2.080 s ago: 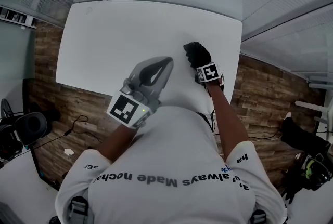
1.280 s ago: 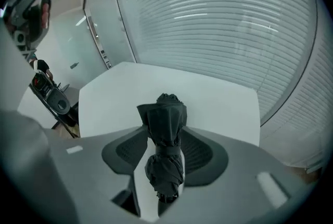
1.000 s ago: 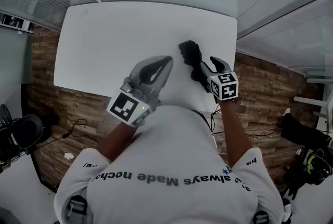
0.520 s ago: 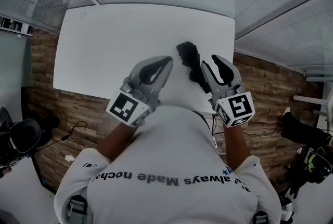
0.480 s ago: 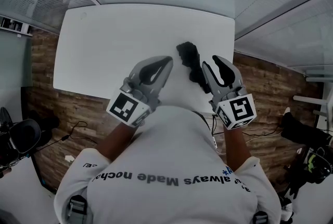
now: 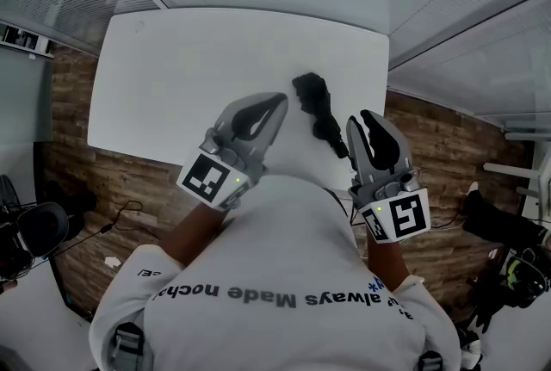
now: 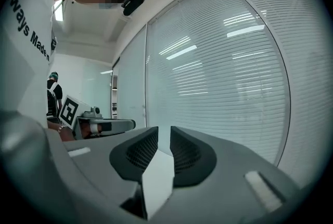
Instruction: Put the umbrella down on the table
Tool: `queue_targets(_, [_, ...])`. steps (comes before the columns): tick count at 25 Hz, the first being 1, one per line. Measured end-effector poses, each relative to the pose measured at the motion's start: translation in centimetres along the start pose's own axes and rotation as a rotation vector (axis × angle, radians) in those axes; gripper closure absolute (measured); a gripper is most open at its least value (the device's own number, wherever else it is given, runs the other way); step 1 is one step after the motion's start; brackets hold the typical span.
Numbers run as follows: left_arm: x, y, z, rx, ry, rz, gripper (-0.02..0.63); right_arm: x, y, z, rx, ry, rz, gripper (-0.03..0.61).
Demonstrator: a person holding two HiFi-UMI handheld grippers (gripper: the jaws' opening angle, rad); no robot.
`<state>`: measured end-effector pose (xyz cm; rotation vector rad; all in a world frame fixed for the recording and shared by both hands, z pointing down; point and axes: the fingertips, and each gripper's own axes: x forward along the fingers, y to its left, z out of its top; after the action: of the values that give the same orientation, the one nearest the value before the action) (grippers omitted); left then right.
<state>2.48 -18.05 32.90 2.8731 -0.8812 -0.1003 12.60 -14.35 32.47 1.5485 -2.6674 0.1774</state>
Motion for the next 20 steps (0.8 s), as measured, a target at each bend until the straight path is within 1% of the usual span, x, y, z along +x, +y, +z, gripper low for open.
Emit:
queue_targets(4, [0.3, -0.01, -0.02, 0.002, -0.006, -0.001, 0.611, -0.05, -0.2, -0.58, 0.016, 0.009, -0.018, 0.535])
queue_targets(13, [0.48, -0.11, -0.19, -0.003, 0.003, -0.003, 0.609, 0.12, -0.27, -0.31, -0.009, 0.003, -0.028, 0.535])
queue_targets(20, [0.63, -0.1, -0.17, -0.001, 0.005, -0.005, 0.611, 0.27, -0.37, -0.28, -0.007, -0.005, -0.033, 0.535])
